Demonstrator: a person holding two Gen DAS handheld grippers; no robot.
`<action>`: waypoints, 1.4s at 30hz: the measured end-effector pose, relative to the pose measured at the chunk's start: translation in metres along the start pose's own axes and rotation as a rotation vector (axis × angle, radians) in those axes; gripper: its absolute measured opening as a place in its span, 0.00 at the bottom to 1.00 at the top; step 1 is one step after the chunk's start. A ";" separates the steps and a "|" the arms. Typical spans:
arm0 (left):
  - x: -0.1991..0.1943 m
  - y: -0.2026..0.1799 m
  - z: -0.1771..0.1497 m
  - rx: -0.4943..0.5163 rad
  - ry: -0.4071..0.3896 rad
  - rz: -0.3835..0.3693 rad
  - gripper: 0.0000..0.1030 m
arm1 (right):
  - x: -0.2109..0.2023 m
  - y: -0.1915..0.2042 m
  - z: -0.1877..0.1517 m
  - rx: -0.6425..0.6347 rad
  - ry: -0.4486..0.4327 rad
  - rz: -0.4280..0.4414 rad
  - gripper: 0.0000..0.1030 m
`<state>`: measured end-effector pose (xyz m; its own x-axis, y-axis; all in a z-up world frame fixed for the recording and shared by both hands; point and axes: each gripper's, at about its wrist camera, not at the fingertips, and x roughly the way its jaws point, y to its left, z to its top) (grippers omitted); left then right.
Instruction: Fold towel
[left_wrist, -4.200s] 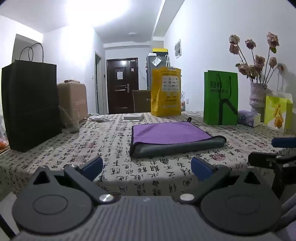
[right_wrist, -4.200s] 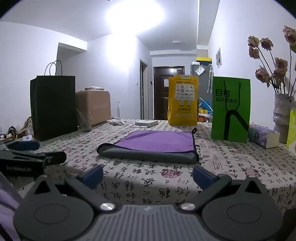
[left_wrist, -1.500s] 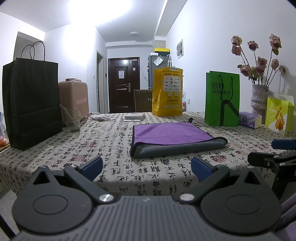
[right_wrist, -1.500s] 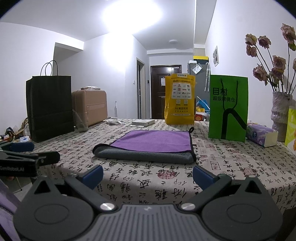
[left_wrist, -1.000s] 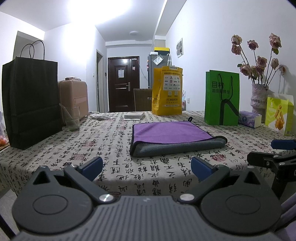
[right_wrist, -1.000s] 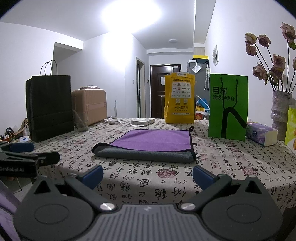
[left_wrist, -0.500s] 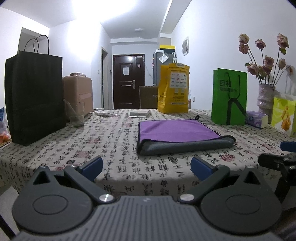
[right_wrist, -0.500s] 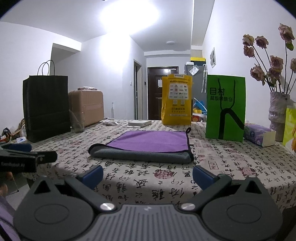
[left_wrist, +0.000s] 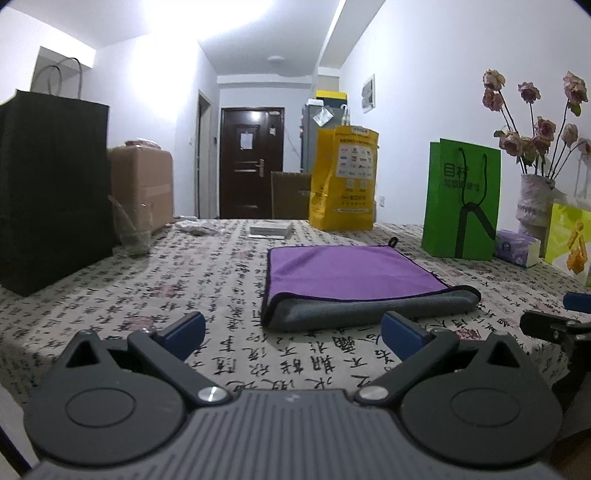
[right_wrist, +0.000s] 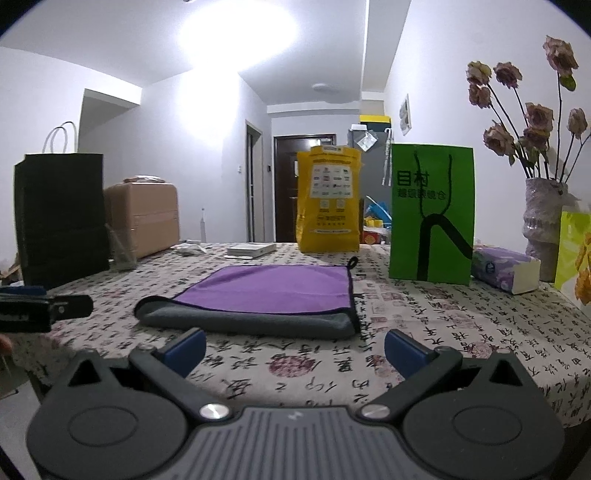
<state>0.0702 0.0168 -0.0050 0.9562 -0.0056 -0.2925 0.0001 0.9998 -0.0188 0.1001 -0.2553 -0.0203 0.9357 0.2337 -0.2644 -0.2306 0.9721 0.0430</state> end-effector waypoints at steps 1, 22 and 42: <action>0.005 0.001 0.001 -0.004 0.009 0.000 1.00 | 0.004 -0.002 0.001 0.003 0.004 -0.004 1.00; 0.083 0.007 0.010 0.004 0.104 0.025 0.98 | 0.077 -0.027 0.009 0.001 0.049 -0.015 1.00; 0.146 0.021 0.022 0.040 0.226 -0.055 0.20 | 0.154 -0.051 0.023 0.040 0.199 0.026 0.74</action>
<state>0.2161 0.0377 -0.0272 0.8647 -0.0595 -0.4988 0.0661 0.9978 -0.0044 0.2622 -0.2680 -0.0413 0.8573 0.2534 -0.4482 -0.2393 0.9669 0.0889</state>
